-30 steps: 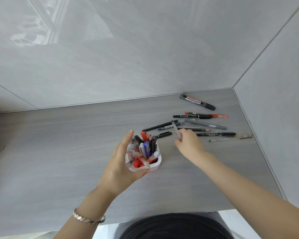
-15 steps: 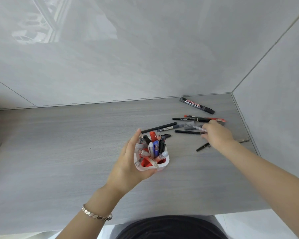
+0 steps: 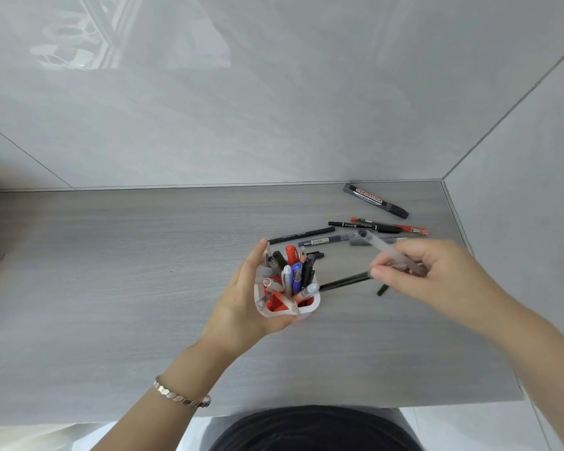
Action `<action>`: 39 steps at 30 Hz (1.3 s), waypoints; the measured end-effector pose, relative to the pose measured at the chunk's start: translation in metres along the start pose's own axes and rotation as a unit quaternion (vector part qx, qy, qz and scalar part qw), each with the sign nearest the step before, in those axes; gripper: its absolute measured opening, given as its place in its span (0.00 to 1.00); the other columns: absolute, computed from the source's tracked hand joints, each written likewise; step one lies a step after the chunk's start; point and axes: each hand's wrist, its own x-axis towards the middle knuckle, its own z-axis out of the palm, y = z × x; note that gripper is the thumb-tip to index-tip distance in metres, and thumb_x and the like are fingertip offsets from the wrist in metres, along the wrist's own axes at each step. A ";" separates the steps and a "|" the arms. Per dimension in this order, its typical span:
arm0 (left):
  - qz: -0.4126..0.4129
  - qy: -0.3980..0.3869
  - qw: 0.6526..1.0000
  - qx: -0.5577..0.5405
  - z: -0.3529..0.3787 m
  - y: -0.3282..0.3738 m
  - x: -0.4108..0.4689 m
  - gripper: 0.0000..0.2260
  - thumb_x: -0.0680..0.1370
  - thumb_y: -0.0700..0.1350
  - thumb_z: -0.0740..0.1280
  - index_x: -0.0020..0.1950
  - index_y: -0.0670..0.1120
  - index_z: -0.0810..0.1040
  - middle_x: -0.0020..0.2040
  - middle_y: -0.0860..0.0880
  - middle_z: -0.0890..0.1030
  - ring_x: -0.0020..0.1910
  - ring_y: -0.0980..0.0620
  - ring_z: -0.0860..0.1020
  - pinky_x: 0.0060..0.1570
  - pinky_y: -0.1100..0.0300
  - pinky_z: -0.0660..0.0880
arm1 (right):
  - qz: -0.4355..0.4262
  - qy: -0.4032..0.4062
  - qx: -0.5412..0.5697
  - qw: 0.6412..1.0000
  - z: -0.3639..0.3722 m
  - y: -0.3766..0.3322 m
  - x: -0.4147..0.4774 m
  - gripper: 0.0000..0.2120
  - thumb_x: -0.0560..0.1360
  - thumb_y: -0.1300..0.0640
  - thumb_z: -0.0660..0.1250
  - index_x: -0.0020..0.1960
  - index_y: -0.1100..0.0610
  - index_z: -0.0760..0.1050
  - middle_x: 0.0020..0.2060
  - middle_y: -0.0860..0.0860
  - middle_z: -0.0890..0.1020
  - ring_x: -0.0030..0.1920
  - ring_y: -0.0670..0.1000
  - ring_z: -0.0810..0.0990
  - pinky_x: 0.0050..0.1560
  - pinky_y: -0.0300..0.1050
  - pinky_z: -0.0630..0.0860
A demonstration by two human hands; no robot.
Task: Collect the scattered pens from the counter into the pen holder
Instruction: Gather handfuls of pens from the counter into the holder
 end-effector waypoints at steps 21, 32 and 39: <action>-0.027 0.000 0.999 -0.022 0.001 0.001 0.003 0.46 0.58 0.47 0.80 0.63 0.67 0.51 0.59 0.60 0.66 0.59 0.60 0.70 0.50 0.83 0.63 | -0.086 0.182 0.354 0.913 0.060 0.012 0.000 0.03 0.74 0.57 0.60 0.47 0.52 0.72 0.36 0.41 0.81 0.44 0.44 0.83 0.49 0.36 0.79; -0.024 -0.008 1.000 -0.017 0.002 0.000 0.002 0.47 0.59 0.43 0.80 0.63 0.69 0.51 0.62 0.56 0.66 0.65 0.52 0.71 0.59 0.63 0.68 | -0.157 0.237 -0.091 0.954 0.117 0.027 0.012 0.13 0.70 0.56 0.67 0.54 0.49 0.74 0.37 0.47 0.81 0.41 0.43 0.72 0.43 0.33 0.71; -0.037 0.014 0.998 -0.039 0.006 0.003 0.000 0.46 0.61 0.41 0.79 0.63 0.69 0.52 0.61 0.61 0.67 0.66 0.52 0.70 0.63 0.56 0.70 | -0.136 0.132 -0.089 0.978 0.091 0.068 -0.007 0.16 0.74 0.50 0.61 0.61 0.52 0.73 0.57 0.46 0.74 0.59 0.43 0.69 0.63 0.24 0.57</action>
